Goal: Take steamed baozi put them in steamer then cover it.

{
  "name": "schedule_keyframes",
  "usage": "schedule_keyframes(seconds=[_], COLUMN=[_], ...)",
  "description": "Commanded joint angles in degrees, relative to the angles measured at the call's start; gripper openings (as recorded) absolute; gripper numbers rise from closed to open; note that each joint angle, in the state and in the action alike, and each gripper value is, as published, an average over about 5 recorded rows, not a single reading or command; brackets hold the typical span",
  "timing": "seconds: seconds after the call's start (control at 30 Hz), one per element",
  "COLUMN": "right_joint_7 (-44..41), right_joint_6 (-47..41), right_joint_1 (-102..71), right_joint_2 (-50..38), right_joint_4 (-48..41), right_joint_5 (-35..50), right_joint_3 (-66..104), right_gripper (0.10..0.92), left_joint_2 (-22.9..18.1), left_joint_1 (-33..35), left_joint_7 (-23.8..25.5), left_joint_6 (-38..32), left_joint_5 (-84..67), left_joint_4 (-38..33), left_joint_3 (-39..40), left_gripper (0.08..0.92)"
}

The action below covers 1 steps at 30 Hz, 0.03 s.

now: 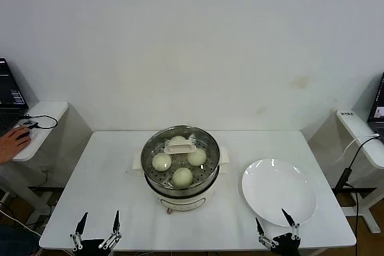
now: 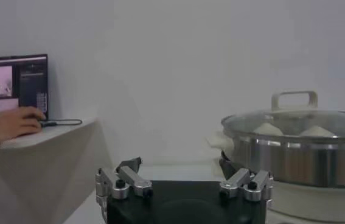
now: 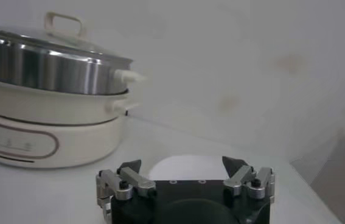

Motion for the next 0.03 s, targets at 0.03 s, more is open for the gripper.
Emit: schedule_keyframes(seconds=[0.03], right_joint_7=[-0.48], right_joint_6=[-1.09], right_joint_1=[-1.13], right_joint_2=[-0.36], right_joint_4=[0.78], right_joint_5=[0.54], right_joint_3=[-0.22], right_gripper=[0.823], left_joint_2=[-0.14], left_joint_1=[1.17], left_joint_7=[0.91], left_joint_6=[-2.94], left_joint_5=[-1.37], left_joint_4=[2.12], left_joint_3=[-0.68], left_gripper=[0.823])
